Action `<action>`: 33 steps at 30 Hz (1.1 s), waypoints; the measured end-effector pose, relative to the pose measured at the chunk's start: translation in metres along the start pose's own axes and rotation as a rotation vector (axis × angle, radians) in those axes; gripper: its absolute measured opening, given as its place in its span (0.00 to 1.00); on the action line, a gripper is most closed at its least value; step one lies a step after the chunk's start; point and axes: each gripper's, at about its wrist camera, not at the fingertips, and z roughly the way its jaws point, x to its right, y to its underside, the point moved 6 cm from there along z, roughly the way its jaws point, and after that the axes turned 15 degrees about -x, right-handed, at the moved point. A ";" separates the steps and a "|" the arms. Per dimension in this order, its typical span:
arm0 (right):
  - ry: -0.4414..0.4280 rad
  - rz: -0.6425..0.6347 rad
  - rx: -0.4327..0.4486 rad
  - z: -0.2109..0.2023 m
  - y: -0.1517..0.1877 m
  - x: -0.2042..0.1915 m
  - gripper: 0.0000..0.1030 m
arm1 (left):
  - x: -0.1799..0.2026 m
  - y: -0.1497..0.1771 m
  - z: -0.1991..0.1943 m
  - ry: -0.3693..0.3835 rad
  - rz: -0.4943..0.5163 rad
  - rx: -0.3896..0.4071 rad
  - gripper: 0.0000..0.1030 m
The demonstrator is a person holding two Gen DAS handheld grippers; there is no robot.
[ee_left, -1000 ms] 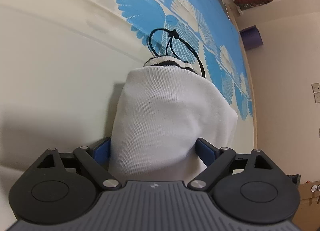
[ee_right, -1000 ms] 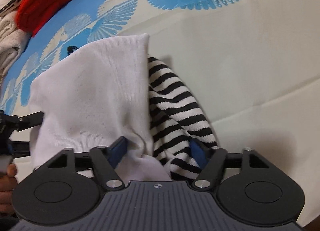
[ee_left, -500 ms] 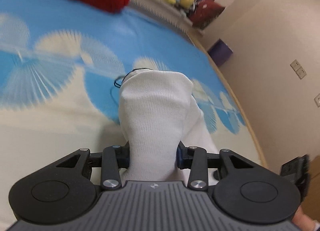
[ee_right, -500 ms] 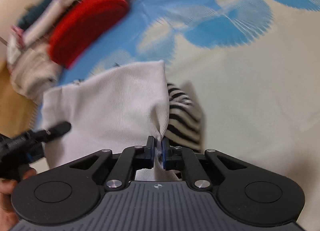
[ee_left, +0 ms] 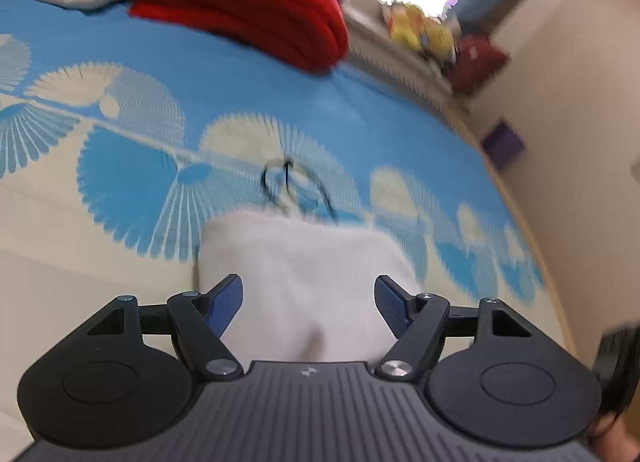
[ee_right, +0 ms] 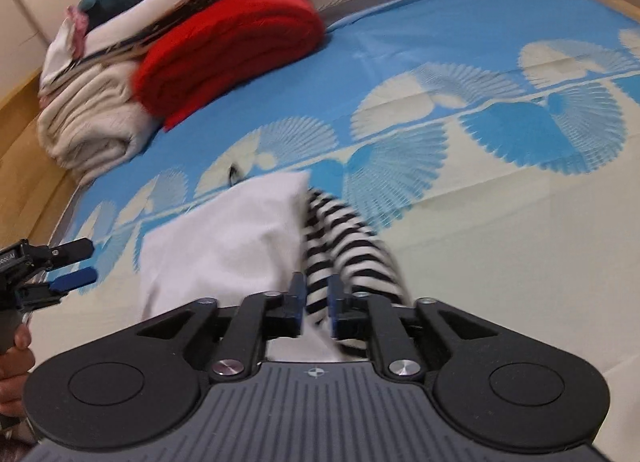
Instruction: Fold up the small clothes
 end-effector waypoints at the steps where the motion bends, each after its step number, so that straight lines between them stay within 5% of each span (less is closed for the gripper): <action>1: -0.018 -0.001 -0.027 0.004 0.003 -0.002 0.31 | -0.003 0.009 -0.001 -0.008 0.017 -0.040 0.74; 6: 0.039 -0.052 -0.204 0.032 0.027 -0.009 0.42 | -0.002 0.053 0.024 -0.136 0.136 -0.205 0.74; 9: 0.110 -0.083 -0.281 0.042 0.045 -0.009 0.41 | -0.008 0.062 0.032 -0.133 0.107 -0.238 0.76; 10: 0.108 -0.089 -0.290 0.042 0.048 -0.009 0.38 | -0.011 0.063 0.035 -0.137 0.095 -0.249 0.76; 12: 0.098 -0.110 -0.293 0.040 0.052 -0.011 0.03 | -0.013 0.063 0.039 -0.160 0.085 -0.255 0.76; 18: 0.052 -0.068 -0.244 0.008 0.052 -0.001 0.02 | -0.005 0.051 0.042 -0.161 0.067 -0.209 0.76; 26: 0.114 -0.035 -0.397 0.008 0.076 0.023 0.01 | 0.003 0.055 0.068 -0.210 0.140 -0.266 0.90; 29: 0.112 -0.081 -0.371 0.007 0.072 0.010 0.03 | -0.006 0.050 0.056 -0.206 0.089 -0.262 0.88; 33: 0.112 -0.135 -0.212 -0.007 0.050 -0.008 0.12 | -0.007 0.055 0.032 -0.192 0.115 -0.257 0.87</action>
